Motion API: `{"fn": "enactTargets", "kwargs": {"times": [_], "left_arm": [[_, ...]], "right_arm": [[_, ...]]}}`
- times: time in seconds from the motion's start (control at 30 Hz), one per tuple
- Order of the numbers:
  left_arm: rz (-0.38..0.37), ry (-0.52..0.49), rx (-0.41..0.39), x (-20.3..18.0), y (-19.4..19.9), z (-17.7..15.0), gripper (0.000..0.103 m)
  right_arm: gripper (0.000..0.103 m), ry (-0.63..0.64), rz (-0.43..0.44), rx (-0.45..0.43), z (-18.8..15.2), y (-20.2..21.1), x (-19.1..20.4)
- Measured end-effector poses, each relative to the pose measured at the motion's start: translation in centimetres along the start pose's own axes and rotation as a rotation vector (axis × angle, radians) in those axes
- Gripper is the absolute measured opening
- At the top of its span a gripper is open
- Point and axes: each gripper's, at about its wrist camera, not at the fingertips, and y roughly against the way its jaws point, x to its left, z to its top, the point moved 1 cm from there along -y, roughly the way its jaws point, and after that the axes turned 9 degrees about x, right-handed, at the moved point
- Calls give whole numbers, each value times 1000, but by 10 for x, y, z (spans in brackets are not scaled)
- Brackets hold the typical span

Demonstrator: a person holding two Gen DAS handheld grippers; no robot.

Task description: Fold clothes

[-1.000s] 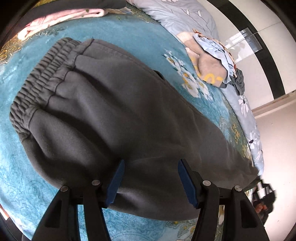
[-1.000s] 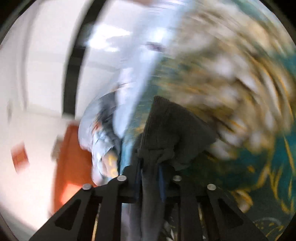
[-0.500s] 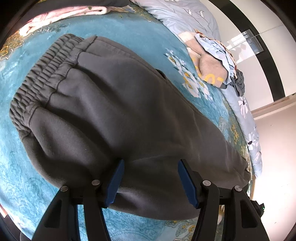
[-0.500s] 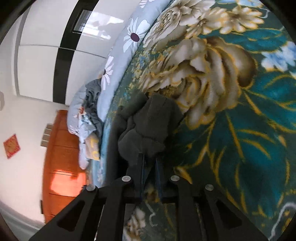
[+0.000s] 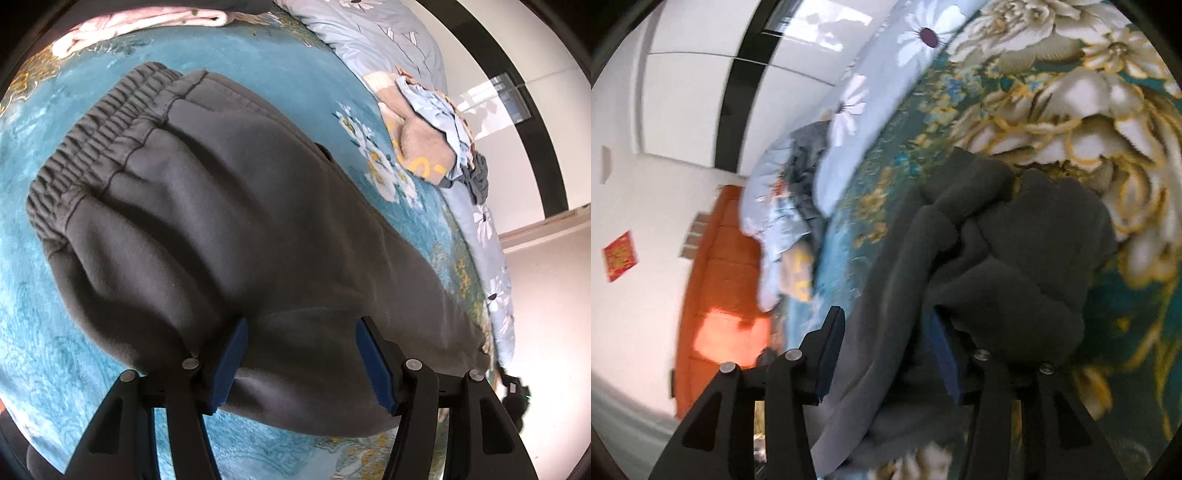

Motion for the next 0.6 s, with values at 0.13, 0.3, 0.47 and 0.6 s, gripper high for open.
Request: {"fn": "enactTargets", "kwargs": {"times": [0.13,0.3,0.47,0.6], "left_arm": [[-16,8,3,4,2,-1,65],[-35,18,7,8,3,0,65],[-64,42,9,18,7,0,65],[-111,81,13,30,12,1,65]], "right_arm": [[25,-34,-5,-4,3,-6,-5],[7,24,-4,-12,10,-1,21],[5,199,21,-93,-5,26,68],[5,299,-15,-119,-34,53,70]]}}
